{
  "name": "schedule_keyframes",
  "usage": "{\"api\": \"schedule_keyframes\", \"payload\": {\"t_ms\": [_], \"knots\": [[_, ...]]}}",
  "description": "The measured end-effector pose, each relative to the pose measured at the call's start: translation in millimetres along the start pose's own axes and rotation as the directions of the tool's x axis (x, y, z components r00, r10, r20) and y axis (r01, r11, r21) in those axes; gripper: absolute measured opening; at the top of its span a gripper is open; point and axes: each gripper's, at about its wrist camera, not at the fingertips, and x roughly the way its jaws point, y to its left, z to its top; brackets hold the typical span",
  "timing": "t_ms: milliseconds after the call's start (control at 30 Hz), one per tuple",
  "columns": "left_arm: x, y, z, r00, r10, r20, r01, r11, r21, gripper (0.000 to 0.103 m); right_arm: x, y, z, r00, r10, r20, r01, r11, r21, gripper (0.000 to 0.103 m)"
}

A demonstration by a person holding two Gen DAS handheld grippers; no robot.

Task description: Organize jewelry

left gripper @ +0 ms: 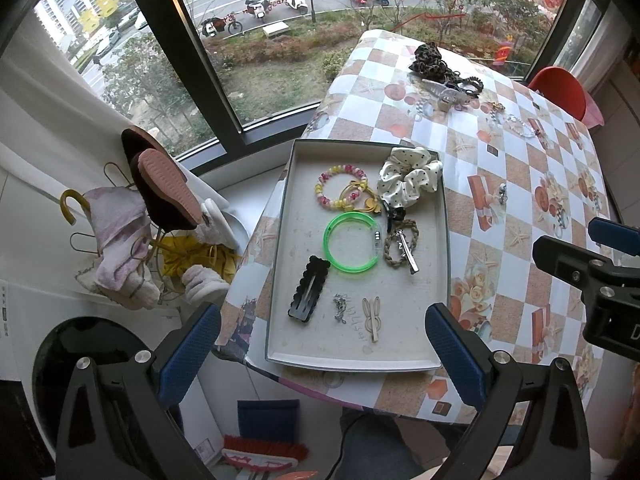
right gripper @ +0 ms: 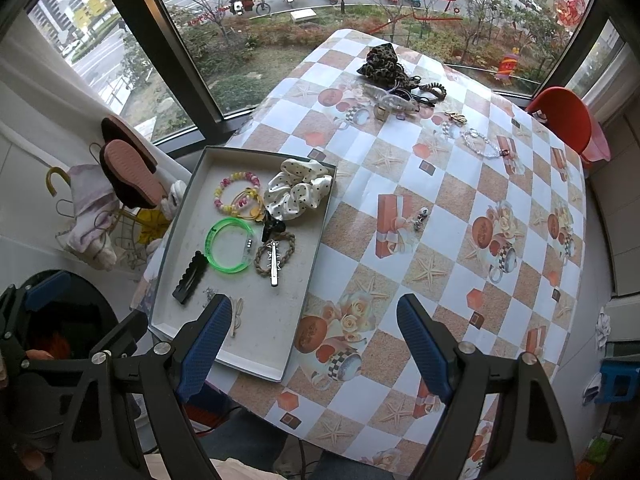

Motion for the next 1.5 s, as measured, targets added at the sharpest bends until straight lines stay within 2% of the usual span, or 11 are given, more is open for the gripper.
{"api": "schedule_keyframes", "payload": {"t_ms": [1500], "knots": [[4, 8, 2, 1.000, 0.017, -0.002, -0.017, 1.000, 0.005, 0.103, 2, 0, 1, 1.000, 0.008, -0.006, -0.008, 1.000, 0.003, 0.087]]}}
